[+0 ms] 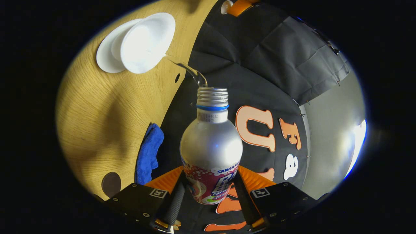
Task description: Open the teacup lid with one hand, grasp the water bottle and pour water into the teacup with the other hand; after pouring, place the water bottle on the coaster and then close the teacup lid.
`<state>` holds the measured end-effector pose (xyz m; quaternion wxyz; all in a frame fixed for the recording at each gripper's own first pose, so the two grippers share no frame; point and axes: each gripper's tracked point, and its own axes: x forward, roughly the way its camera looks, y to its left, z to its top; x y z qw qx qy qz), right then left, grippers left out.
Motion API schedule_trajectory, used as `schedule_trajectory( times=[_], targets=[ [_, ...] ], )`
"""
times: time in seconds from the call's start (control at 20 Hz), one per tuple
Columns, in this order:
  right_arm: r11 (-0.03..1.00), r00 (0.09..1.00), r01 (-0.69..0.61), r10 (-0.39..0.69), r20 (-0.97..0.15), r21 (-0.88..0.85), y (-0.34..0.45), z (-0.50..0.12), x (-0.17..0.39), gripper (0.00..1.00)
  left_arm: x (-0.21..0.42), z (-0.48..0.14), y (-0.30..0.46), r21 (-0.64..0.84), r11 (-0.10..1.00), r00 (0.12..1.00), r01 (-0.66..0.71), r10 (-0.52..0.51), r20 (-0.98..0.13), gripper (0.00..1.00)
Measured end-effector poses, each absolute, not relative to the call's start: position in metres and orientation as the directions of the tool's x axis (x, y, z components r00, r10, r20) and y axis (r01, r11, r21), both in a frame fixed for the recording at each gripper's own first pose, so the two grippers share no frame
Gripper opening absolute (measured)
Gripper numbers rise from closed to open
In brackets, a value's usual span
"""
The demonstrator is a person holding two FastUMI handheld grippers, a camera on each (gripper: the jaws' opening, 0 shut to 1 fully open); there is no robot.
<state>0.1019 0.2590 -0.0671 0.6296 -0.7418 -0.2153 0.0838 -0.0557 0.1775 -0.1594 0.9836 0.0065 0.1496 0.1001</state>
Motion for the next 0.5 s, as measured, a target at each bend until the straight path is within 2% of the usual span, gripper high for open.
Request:
schedule_trajectory(
  times=[0.5],
  targets=[
    [-0.145, 0.875, 0.261, 0.453, 0.171, -0.954, 0.259, -0.048, 0.104, 0.78, -0.059, -0.157, 0.177, 0.048, 0.979, 0.934, -0.198, 0.203, -0.294, 0.33]
  ],
)
